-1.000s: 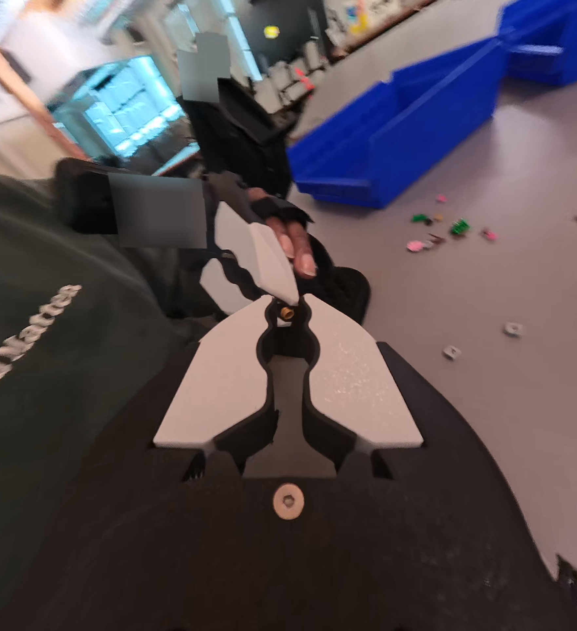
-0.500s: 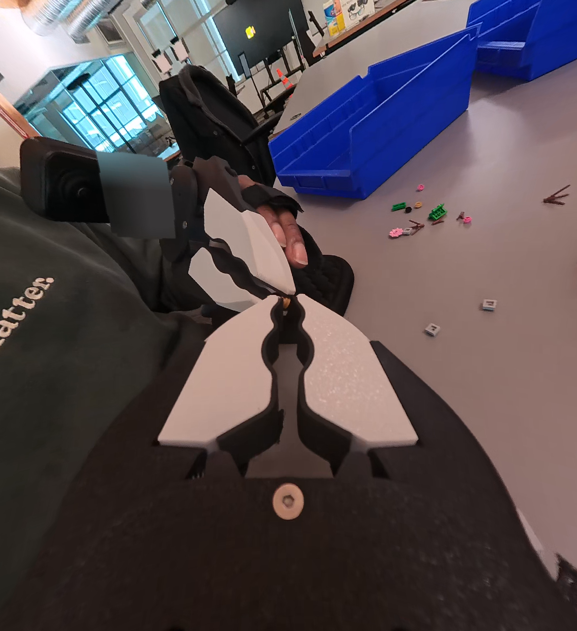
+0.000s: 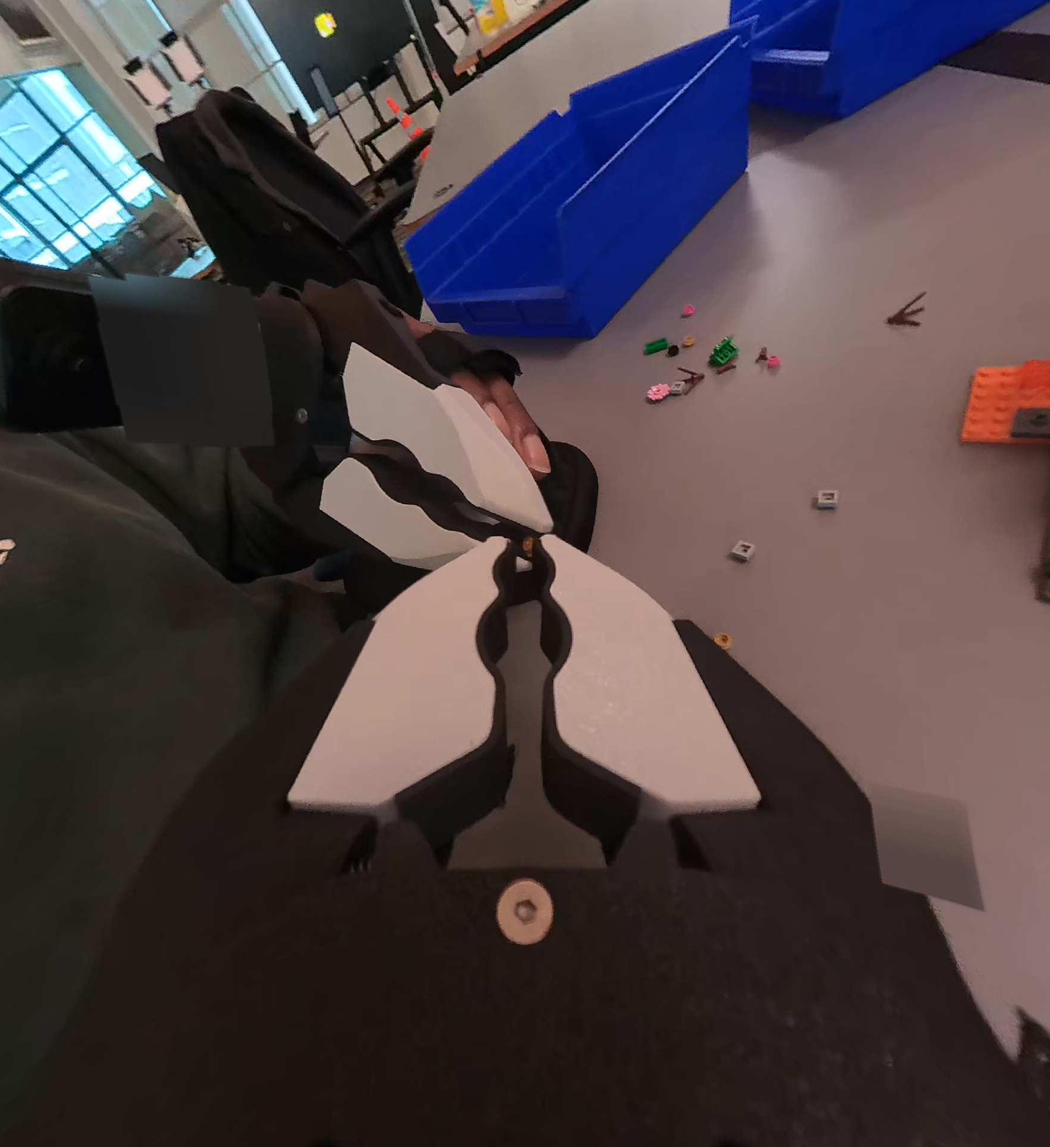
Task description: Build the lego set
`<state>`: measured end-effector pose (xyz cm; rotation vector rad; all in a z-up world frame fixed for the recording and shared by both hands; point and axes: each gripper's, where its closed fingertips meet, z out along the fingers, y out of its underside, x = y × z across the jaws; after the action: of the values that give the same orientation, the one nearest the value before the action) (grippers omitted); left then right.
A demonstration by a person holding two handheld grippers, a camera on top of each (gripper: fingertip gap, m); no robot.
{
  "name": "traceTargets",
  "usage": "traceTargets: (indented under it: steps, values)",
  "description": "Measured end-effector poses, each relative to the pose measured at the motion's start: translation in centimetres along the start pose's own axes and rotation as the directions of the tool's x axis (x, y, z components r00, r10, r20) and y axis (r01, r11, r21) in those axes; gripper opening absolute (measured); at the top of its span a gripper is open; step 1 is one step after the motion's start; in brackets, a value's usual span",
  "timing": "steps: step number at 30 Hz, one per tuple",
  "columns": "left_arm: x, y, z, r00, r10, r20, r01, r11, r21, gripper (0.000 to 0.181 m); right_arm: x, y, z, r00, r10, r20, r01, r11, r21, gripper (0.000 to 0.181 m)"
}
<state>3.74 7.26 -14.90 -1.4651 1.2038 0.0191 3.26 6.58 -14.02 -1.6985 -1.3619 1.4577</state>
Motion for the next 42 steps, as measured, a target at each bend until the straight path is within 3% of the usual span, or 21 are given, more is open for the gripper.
traceTargets:
  steps: [5,18,24,28,34,42]
  values:
    - [0.0,0.1,0.1,1.000,-0.004,0.001,0.004,1.000,-0.012,0.007,0.6,0.6,0.3,0.997,-0.005,-0.074,0.005,1.000,-0.010,0.000]
    - [0.3,0.0,0.1,1.000,-0.009,-0.014,0.009,1.000,-0.009,0.007,1.0,1.0,0.3,0.996,0.007,-0.094,-0.009,1.000,-0.017,0.000]
    - [0.3,0.3,0.4,1.000,0.011,-0.012,-0.011,0.999,-0.037,0.007,1.0,1.0,0.1,0.989,0.066,-0.136,-0.073,0.996,-0.043,0.009]
    - [0.3,0.6,0.7,0.999,0.042,0.005,-0.041,0.997,-0.070,0.007,1.4,1.3,0.2,0.973,0.120,-0.200,-0.131,0.990,-0.046,0.007]
    - [0.4,0.5,0.7,0.992,0.120,0.032,-0.116,0.988,-0.105,0.007,1.2,1.3,0.2,0.960,0.209,-0.188,-0.219,0.975,-0.033,0.008]
    - [0.1,0.7,1.0,0.968,0.238,0.083,-0.219,0.957,-0.191,0.007,1.7,1.2,0.1,0.938,0.227,-0.261,-0.241,0.970,-0.022,0.012]
